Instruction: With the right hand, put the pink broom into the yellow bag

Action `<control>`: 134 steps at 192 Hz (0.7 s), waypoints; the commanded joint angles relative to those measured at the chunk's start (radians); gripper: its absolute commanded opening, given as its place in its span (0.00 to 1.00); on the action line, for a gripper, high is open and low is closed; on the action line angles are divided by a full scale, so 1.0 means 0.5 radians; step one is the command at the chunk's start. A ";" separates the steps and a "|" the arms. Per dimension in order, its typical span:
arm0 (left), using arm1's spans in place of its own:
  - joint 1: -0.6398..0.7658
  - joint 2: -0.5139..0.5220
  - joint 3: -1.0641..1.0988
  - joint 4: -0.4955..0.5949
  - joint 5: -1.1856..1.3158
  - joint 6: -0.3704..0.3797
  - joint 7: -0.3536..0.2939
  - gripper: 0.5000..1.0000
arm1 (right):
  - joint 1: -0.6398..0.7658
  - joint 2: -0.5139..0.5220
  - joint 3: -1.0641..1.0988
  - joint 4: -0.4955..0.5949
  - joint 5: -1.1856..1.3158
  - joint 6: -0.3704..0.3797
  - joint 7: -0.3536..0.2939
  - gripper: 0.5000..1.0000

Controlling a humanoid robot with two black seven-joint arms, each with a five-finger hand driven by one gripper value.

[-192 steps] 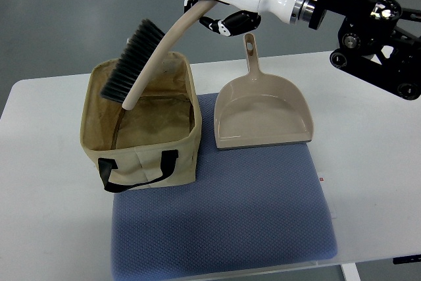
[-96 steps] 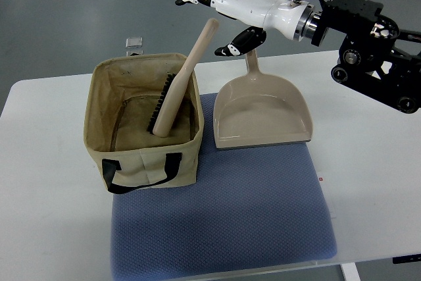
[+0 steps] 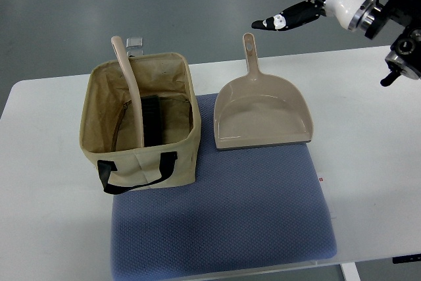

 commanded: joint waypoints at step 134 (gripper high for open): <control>0.000 0.000 0.001 0.000 0.000 0.000 0.000 1.00 | -0.712 0.665 0.938 -0.628 0.793 0.308 -0.351 0.79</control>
